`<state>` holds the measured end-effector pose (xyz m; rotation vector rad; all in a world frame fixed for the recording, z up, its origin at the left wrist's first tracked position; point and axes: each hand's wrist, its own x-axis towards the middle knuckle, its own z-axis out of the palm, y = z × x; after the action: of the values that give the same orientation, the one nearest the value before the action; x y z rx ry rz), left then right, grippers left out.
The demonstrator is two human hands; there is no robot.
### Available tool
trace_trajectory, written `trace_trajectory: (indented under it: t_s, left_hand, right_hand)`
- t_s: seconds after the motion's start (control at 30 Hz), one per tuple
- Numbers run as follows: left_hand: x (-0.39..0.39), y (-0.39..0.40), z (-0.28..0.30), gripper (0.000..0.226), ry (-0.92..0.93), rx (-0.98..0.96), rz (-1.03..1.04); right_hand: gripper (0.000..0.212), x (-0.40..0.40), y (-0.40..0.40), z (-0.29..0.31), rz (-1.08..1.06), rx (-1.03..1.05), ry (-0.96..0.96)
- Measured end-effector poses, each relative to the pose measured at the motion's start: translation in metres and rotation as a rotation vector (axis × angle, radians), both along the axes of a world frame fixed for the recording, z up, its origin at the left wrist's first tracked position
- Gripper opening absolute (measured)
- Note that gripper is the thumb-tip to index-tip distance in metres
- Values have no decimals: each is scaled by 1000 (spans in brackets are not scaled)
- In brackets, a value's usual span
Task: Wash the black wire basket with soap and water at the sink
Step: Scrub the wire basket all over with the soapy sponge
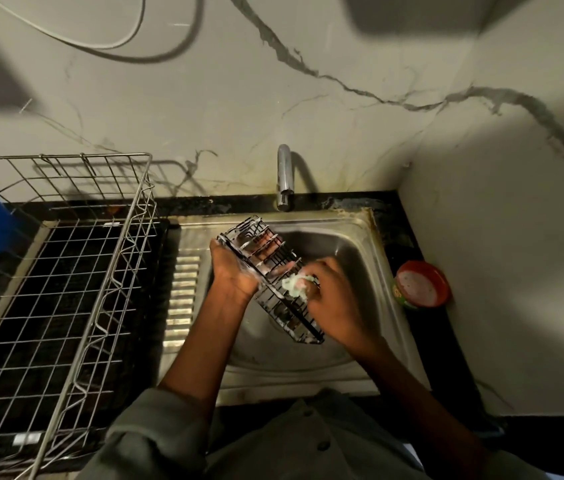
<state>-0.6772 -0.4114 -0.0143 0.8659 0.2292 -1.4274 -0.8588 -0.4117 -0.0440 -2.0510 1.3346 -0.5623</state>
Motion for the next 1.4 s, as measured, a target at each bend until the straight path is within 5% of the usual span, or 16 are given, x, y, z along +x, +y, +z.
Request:
trace_trajectory:
  t_s: [0.2, 0.5, 0.67, 0.97, 1.1, 1.23, 1.4]
  left_hand:
    - [4, -7, 2, 85, -32, 121, -20]
    - [-51, 12, -13, 102, -301, 130, -160]
    - [-53, 24, -34, 99, -149, 45, -212]
    - [-50, 22, -50, 91, -53, -15, -182]
    - [-48, 22, -58, 71, -60, -20, -130]
    - [-45, 22, -51, 78, -88, -48, -238]
    - [-51, 20, -52, 51, -28, -93, -87]
  right_hand:
    - [15, -2, -14, 3, -175, 407, -316]
    - [17, 7, -11, -3, -367, 516, -565]
    - [9, 5, -19, 2, -339, 369, -432]
    - [23, 10, -11, 29, -237, -219, 171]
    - [37, 28, 11, 31, 134, -82, 61]
    - [39, 15, -1, 38, -195, -152, 151]
    - [33, 42, 20, 43, 86, -154, -73]
